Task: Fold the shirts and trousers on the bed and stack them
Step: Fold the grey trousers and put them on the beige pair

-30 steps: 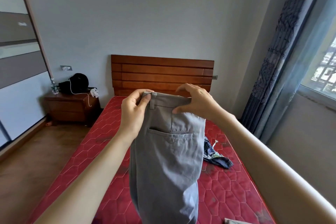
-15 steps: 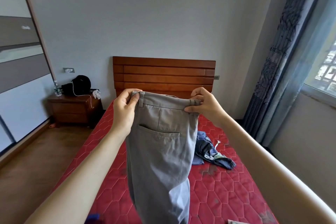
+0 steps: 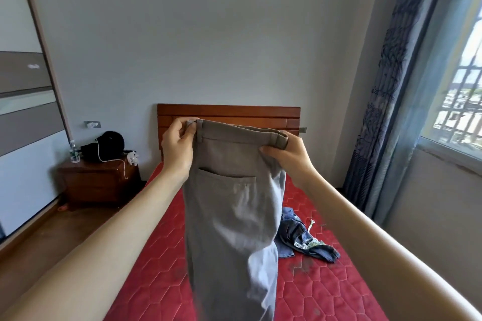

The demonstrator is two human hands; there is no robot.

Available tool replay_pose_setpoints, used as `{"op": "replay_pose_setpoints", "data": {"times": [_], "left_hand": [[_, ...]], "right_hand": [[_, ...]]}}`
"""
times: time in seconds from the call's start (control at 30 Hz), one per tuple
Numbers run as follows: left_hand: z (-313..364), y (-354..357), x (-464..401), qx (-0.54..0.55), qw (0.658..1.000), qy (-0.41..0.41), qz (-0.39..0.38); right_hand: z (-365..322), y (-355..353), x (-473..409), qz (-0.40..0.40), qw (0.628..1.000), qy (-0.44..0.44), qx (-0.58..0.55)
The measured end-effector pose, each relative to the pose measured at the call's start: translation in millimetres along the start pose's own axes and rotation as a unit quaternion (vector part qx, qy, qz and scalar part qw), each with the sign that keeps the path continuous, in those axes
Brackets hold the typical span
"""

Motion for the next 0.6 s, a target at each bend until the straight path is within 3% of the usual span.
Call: {"op": "replay_pose_setpoints", "data": {"times": [0.2, 0.33, 0.4, 0.5, 0.6], "left_hand": [[79, 2, -56, 0.063, 0.994, 0.084, -0.032], [128, 4, -50, 0.038, 0.993, 0.088, -0.07], [144, 0, -35, 0.044, 0.994, 0.085, -0.058], [180, -5, -16, 0.039, 0.986, 0.146, -0.064], [211, -1, 4, 0.043, 0.988, 0.138, -0.058]], "right_hand": [[-94, -21, 1, 0.068, 0.989, -0.131, 0.019], [-130, -38, 11, 0.063, 0.992, -0.103, 0.028], [-134, -46, 26, 0.074, 0.991, -0.11, 0.024], [-144, -66, 54, 0.085, 0.986, -0.141, -0.002], [-158, -84, 85, 0.078, 0.988, -0.137, -0.003]]}}
Point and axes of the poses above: each hand's wrist, its own x-axis away from the middle knuckle, its own y-axis out of the palm, z = x × y, the point moved 3 cm from there along -x, towards the middle knuckle, and after that the axes turned 13 degrees about y, right-handed, at the moved point
